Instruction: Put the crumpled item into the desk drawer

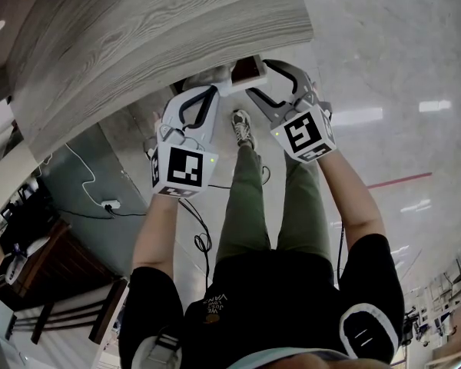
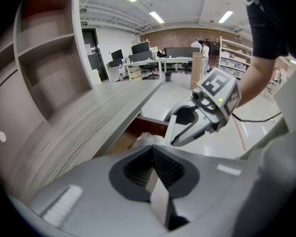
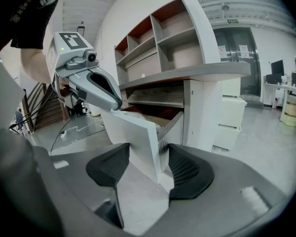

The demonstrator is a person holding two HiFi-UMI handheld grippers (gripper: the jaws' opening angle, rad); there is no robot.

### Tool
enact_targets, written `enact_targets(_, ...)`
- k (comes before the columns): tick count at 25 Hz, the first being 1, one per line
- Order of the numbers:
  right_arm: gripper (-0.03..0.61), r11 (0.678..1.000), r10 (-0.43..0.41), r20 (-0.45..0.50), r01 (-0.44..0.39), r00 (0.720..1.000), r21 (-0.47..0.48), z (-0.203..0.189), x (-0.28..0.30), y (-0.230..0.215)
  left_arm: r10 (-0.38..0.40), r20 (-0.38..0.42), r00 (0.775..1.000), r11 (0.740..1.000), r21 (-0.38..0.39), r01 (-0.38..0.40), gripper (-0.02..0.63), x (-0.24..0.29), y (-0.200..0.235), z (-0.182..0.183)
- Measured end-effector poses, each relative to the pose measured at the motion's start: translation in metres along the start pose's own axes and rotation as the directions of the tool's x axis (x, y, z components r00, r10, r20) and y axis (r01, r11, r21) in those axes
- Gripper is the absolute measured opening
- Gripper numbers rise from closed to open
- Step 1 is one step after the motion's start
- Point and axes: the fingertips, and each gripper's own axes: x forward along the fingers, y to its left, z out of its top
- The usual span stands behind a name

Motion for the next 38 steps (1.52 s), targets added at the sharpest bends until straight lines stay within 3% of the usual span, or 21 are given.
enact_targets(20,0.222,0.999,-0.034,-0.031,0.034,0.999,0.028,-0.003,-0.007,-0.001,0.157,0.136,0.978,0.982,-0.130,-0.139,0.054,-0.022,0.023,-0.002)
enact_targets(28,0.222,0.999,-0.043,-0.067,0.043,0.997,0.005,0.012,-0.026,-0.003,0.184,0.153,0.971,0.972,-0.174,-0.157,0.054,-0.033,0.028,-0.005)
enact_targets(32,0.222,0.998,-0.057,-0.058,0.058,0.997,0.016,0.025,-0.044,-0.001,0.212,0.201,0.956,0.969,-0.173,-0.178,0.054,-0.043,0.034,-0.001)
enact_targets(38,0.219,0.996,-0.085,-0.020,0.086,0.996,0.037,0.059,-0.075,0.010,0.258,0.225,0.940,0.951,-0.230,-0.206,0.054,-0.071,0.038,0.006)
